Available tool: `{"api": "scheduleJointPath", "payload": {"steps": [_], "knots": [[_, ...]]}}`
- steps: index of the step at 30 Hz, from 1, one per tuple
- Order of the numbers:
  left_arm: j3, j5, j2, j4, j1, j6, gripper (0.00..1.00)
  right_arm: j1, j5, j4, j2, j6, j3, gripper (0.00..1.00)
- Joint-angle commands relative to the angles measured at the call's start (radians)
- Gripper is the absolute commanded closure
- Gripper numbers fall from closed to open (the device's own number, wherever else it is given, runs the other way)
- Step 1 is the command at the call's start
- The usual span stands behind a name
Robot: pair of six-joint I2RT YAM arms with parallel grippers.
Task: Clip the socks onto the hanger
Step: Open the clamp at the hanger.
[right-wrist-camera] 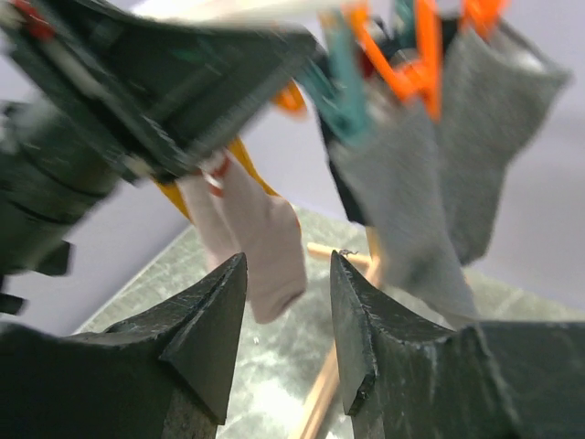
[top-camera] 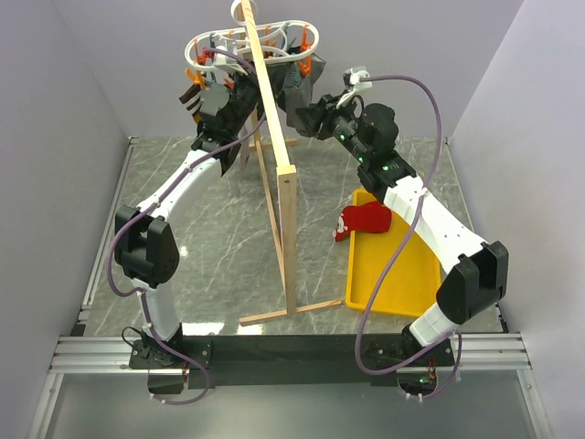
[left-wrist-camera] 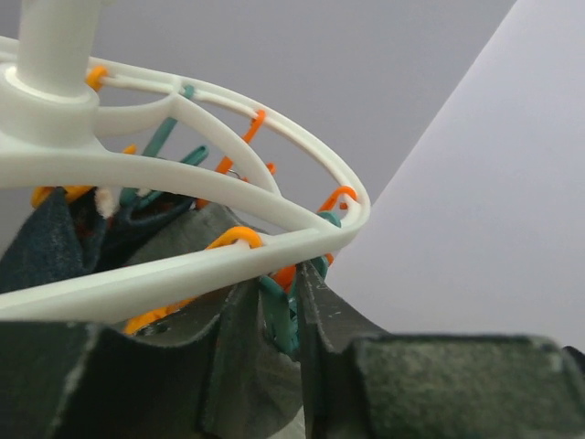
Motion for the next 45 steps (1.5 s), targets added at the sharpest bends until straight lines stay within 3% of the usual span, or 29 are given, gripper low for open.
{"api": "scheduleJointPath", "payload": {"steps": [1, 9, 16, 20, 35, 39, 45], "knots": [[0.039, 0.045, -0.044, 0.013, 0.0, -0.033, 0.76, 0.017, -0.035, 0.122, 0.014, -0.051, 0.073, 0.52], [0.013, 0.053, -0.084, -0.001, 0.0, -0.024, 0.75, 0.029, 0.053, 0.144, 0.103, -0.09, 0.159, 0.52], [0.031, 0.06, -0.105, -0.032, 0.0, -0.021, 0.75, 0.052, 0.1, 0.057, 0.194, -0.225, 0.294, 0.51], [0.051, 0.059, -0.114, -0.061, 0.001, -0.03, 0.75, 0.052, 0.126, 0.083, 0.188, -0.252, 0.275, 0.5], [0.076, -0.01, -0.165, -0.213, 0.006, -0.014, 0.73, 0.054, 0.046, 0.409, 0.148, -0.327, 0.093, 0.51], [0.084, -0.006, -0.173, -0.231, 0.009, -0.024, 0.72, 0.054, -0.003, 0.61, 0.128, -0.322, 0.001, 0.51], [0.085, 0.008, -0.176, -0.228, 0.014, -0.046, 0.73, 0.054, -0.058, 0.569, 0.168, -0.325, 0.062, 0.48]]}}
